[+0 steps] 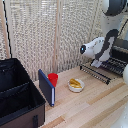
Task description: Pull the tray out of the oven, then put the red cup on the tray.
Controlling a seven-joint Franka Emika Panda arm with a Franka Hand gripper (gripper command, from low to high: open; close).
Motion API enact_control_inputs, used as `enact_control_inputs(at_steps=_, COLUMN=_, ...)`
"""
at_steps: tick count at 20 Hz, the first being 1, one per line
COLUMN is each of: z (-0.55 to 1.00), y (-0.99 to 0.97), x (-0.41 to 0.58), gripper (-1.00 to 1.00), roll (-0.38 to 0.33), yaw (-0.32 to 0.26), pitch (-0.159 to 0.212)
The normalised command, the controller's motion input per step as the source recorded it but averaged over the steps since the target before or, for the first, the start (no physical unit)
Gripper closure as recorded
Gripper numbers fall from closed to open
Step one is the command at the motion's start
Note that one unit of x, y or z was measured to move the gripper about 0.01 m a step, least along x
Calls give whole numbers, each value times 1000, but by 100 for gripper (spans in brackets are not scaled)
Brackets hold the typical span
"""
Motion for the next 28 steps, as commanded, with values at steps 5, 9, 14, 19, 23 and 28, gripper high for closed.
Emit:
enact_control_inputs(at_steps=5, z=0, y=0, x=0, gripper=100, roll=-67, yaw=8, pitch=0)
enact_control_inputs(at_steps=9, z=0, y=-12, x=-26, gripper=100, roll=-10, yaw=96, pitch=0)
enact_control_inputs(at_steps=14, z=0, y=5, x=0, gripper=100, roll=30, yaw=366, pitch=1)
enact_control_inputs(at_steps=19, z=0, y=37, x=0, gripper=100, roll=42, yaw=344, pitch=0)
enact_control_inputs(at_steps=23, z=45, y=253, x=12, gripper=100, roll=78, yaw=245, pitch=10)
enact_control_inputs(at_steps=28, z=93, y=544, x=2, gripper=100, roll=75, yaw=143, pitch=27)
